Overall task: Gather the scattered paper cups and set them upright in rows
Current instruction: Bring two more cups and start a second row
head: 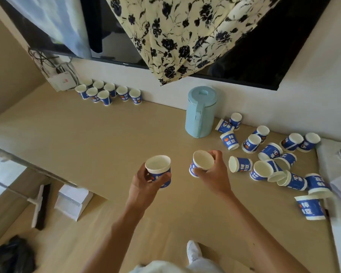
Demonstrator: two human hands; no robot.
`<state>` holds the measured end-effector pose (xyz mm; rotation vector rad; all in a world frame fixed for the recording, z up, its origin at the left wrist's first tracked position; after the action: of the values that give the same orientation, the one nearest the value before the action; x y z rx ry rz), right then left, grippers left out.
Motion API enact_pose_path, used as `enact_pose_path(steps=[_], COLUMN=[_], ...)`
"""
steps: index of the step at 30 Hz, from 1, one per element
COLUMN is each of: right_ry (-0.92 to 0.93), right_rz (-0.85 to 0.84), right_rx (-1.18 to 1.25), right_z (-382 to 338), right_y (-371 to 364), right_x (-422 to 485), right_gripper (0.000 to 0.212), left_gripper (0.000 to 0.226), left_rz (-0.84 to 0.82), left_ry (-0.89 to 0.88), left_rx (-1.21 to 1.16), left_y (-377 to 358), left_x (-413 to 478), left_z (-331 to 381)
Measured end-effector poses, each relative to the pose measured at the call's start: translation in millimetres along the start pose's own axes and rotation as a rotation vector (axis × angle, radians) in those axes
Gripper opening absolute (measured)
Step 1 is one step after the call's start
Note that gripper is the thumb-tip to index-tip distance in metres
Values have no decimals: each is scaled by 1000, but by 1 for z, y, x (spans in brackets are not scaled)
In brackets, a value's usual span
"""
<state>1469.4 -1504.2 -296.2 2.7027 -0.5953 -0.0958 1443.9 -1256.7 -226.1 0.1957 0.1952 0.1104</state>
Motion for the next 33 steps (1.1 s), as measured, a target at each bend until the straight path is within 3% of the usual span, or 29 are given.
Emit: enact_pose_path(steps=[5,12,18,28,33], right_ry=[24,-79,-104,-190,-208], right_rz=[9,38,46,-12,-52], right_rx=[88,226,290,377,388], right_z=[-27,-49,-77,-77,-85], right_y=[-45,-112,-162,-256,-320], right_x=[-37,-86,-103,-42,3], right_gripper=[64,62,58,64,60], left_gripper=[50,50,40,57,54], left_rz=[21,17,30,83,132], left_ry=[0,14,-2,26,17], left_rx=[-76,-100,-96,-30,80], left_y=[61,147,200,237,266], left_x=[-2,0,26,125,193], left_z=[-10,-34,-35,-52,-48])
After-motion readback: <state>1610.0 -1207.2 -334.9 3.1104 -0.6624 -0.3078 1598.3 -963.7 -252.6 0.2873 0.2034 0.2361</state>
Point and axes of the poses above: each hand's wrist, its own x-axis towards the middle knuckle, its own y-axis out of the back of the hand, z = x × y, the point moved 6 cm from there along x, towards the middle knuckle, and after that the axes turned 7 degrees about z, right-handed, at the moved point
